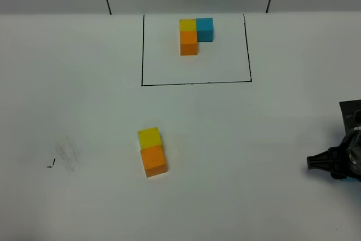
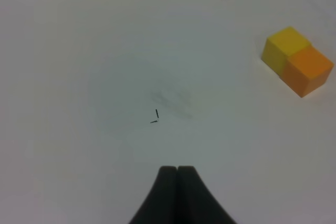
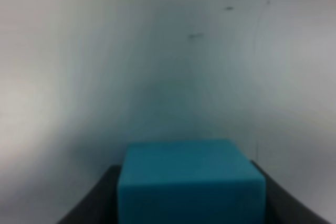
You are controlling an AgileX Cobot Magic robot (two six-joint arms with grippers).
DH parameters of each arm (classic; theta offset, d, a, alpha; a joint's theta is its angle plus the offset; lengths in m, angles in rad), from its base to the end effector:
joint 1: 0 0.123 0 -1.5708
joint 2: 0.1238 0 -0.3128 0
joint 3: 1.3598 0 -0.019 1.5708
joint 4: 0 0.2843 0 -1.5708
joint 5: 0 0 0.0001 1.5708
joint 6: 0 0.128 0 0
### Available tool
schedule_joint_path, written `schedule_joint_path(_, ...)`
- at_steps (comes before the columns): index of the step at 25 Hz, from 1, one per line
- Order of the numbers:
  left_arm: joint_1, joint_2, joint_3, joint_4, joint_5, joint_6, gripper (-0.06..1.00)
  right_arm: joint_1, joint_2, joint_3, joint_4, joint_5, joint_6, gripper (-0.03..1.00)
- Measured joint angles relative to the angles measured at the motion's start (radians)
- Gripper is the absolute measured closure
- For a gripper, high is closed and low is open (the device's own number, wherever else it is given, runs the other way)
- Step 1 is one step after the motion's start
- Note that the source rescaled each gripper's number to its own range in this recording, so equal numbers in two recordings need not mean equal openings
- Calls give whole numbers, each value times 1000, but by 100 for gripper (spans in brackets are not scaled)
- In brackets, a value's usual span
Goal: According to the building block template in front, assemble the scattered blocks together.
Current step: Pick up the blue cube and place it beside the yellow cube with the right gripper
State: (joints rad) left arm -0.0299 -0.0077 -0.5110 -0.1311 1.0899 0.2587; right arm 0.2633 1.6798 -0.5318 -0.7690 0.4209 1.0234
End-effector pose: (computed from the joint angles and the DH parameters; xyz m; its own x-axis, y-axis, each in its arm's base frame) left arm 0.0244 -0.0156 0.2779 -0.4270 0.2080 -0.8800 0.2206 0.9677 0.1217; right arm 0.2525 0.0303 0.0682 -0.9620 0.0340 -0.2709 0.0930 0.9737 -0.2078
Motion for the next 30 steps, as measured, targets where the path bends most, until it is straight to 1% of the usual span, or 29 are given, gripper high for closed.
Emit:
schedule_joint_path(11,0,0,0,0,0,0,94,1,-5,0,-3,-18,-9,44)
schedule_joint_path(15,0,0,0,0,0,2,94,44,-47,-3,27,-23,-43,44)
schedule_joint_path(19,0,0,0,0,0,2,94,110,-131,-69,72,26,-113,44)
schedule_joint_path(22,0,0,0,0,0,2,94,165,-167,-129,116,58,-234,44)
schedule_joint_path(25,0,0,0,0,0,2,94,229,-171,-179,148,77,-426,44)
schedule_joint_path(29,0,0,0,0,0,2,94,301,-171,-205,164,100,-787,44)
schedule_joint_path(30,0,0,0,0,0,2,94,319,-171,-206,164,102,-912,44)
